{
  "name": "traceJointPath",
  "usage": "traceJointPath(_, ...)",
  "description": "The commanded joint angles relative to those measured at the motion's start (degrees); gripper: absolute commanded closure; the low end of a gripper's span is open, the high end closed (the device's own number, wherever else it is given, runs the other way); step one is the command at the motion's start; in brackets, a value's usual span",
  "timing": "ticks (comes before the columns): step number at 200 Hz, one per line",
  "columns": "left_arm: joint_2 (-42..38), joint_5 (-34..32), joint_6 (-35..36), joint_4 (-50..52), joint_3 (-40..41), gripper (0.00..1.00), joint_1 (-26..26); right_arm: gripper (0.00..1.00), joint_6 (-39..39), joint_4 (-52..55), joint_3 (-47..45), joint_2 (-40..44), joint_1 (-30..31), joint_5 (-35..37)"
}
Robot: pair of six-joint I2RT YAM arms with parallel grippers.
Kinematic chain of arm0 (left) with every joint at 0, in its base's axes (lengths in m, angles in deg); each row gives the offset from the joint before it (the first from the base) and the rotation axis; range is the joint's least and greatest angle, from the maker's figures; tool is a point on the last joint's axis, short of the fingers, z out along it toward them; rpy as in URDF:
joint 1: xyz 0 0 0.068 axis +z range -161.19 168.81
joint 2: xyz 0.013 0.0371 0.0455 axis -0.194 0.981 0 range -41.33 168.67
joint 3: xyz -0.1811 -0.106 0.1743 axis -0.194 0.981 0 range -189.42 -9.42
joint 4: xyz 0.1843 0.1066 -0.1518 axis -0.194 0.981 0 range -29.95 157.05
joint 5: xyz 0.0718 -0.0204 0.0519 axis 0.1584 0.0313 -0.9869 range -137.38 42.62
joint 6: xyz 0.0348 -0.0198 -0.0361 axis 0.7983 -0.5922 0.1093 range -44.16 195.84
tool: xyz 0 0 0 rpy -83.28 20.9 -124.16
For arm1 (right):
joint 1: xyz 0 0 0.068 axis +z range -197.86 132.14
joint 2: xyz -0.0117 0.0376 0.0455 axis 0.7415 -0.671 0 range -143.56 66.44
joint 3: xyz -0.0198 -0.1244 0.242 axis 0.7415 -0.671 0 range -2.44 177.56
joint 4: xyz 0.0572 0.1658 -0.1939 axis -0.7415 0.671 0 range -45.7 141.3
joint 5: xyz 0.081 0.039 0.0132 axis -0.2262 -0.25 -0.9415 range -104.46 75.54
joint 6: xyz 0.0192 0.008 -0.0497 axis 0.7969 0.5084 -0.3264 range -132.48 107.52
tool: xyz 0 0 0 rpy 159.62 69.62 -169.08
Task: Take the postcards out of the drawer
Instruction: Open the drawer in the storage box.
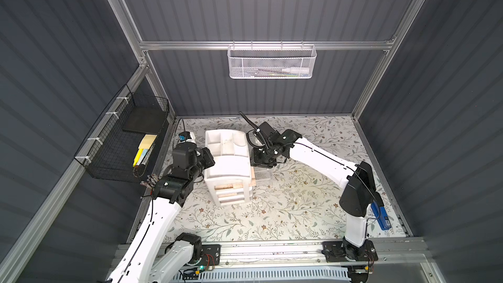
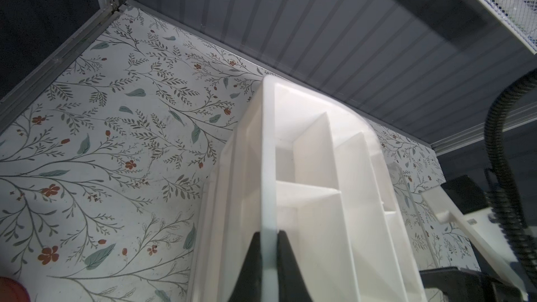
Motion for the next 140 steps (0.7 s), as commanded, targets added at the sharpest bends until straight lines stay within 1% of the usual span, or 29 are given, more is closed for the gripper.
traceJointPath(1,1.4,7.6,0.7,1.4,1.3,1.0,-2.7,0.52,-0.4,-1.4,4.7,-0.3,2.9,0.8)
traceJointPath(25,1.3,7.2,0.7,1.4,1.1,1.0,-2.7,0.51,-0.4,3.4,7.1,-1.6,3.1,4.7)
traceJointPath(49,1.3,6.9,0.6,1.7,1.0,1.0,-2.7,0.51,-0.3,5.6,8.1,-2.0,3.1,7.1)
traceJointPath(106,0.4,5.2,0.2,2.6,1.1,1.0,-2.7,0.49,-0.3,9.7,8.0,-2.0,2.9,12.7)
traceJointPath(140,-0.1,3.7,-0.4,3.4,1.3,1.0,-2.7,0.49,1.3,11.3,7.2,-1.8,2.6,15.4)
